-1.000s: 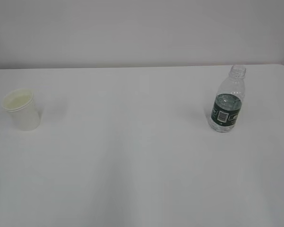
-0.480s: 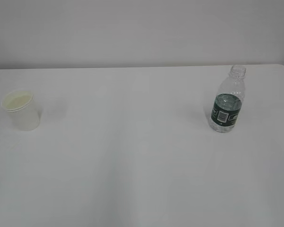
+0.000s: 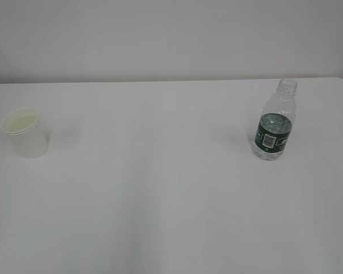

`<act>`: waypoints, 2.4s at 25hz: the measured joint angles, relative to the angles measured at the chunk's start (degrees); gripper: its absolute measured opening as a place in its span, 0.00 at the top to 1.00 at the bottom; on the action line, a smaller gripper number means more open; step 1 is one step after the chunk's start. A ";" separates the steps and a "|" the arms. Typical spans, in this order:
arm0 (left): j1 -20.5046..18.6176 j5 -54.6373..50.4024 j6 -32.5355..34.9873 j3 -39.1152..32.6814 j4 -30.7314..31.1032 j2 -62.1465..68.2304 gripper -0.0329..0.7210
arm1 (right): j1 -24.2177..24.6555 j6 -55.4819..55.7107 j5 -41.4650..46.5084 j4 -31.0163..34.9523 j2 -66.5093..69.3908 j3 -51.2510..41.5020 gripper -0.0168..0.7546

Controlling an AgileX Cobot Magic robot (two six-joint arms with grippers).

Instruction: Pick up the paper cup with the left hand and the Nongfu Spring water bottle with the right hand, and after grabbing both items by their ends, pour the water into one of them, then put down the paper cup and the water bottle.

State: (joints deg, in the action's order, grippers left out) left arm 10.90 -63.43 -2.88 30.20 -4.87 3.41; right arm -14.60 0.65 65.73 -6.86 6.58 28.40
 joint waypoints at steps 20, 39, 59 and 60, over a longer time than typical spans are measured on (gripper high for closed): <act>0.00 0.14 0.00 0.00 0.00 -3.17 0.35 | 0.00 0.09 -0.25 0.00 -7.31 -0.05 0.21; 0.00 0.27 0.00 0.00 0.00 -3.17 0.35 | 0.00 0.09 -0.34 0.00 -7.53 -0.05 0.21; -11.16 0.27 0.00 0.00 0.00 -3.17 0.35 | 3.84 0.09 -0.34 0.26 -7.53 -0.05 0.21; -11.40 0.27 0.00 0.00 0.00 -3.17 0.35 | 4.45 0.09 -0.34 0.26 -7.53 -0.05 0.21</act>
State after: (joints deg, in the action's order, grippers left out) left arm -0.50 -63.16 -2.88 30.20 -4.87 0.24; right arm -10.15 0.74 65.39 -6.60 -0.95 28.35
